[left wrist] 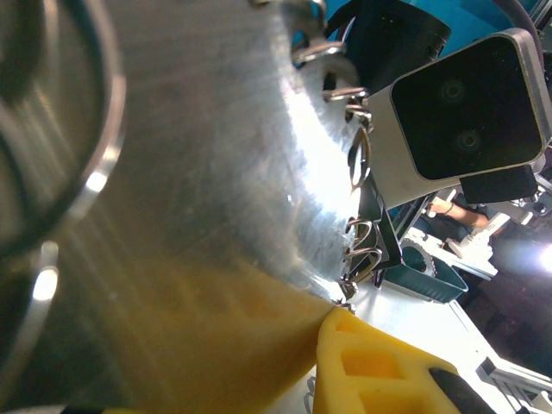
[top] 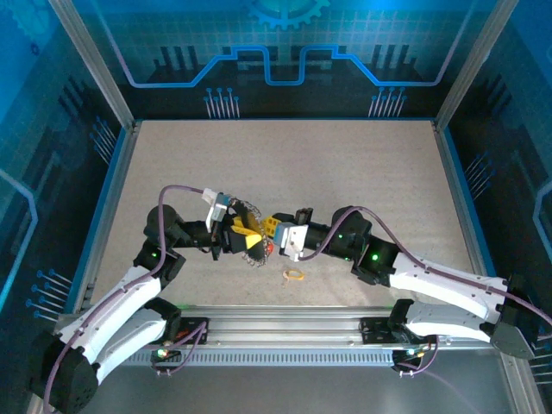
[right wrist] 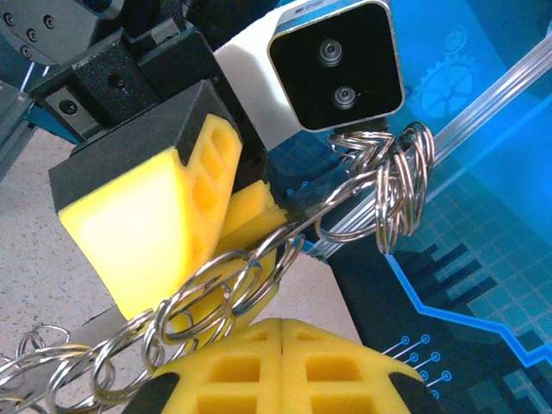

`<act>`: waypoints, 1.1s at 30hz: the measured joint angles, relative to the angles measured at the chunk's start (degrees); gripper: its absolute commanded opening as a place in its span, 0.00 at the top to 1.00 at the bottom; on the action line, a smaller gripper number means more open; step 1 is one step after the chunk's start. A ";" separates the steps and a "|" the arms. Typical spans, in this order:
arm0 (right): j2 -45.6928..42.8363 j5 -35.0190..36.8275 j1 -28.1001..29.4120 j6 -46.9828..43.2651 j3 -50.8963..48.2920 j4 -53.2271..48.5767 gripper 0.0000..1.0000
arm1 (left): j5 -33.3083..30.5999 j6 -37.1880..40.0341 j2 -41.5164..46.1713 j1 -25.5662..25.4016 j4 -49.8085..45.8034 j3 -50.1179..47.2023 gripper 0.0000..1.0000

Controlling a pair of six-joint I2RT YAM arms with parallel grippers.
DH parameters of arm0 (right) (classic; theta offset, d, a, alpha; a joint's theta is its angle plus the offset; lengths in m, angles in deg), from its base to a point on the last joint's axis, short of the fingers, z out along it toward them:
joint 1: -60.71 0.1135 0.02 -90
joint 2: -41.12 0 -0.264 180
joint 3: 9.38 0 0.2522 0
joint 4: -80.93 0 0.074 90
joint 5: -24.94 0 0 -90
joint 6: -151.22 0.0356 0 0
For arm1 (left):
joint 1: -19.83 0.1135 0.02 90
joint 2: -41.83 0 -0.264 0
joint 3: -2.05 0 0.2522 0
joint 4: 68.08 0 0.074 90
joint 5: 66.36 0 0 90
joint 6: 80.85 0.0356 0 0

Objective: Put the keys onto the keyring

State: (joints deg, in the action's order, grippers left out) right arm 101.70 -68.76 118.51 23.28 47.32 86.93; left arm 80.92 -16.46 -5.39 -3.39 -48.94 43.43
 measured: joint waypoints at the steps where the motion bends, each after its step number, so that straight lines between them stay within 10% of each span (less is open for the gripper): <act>1: 0.00 0.26 0.07 -0.02 0.00 0.04 1.00 | 0.00 0.00 0.00 0.00 0.00 0.00 1.00; 5: -0.02 0.55 0.07 0.00 0.00 0.68 0.99 | -0.50 0.00 0.02 0.00 0.00 0.00 1.00; 10: -1.03 0.55 0.00 -0.24 -0.57 2.23 0.65 | -0.85 -0.02 0.07 0.00 -0.02 -0.04 1.00; 33: -2.80 -1.20 0.35 -2.03 -2.14 2.99 0.77 | -0.87 -3.04 -0.76 -0.20 2.36 -0.07 1.00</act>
State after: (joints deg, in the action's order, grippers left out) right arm 98.90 -69.96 118.86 21.25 45.18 89.93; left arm 80.05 -19.50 -6.15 -3.59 -46.58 43.36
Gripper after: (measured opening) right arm 0.235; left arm 0.192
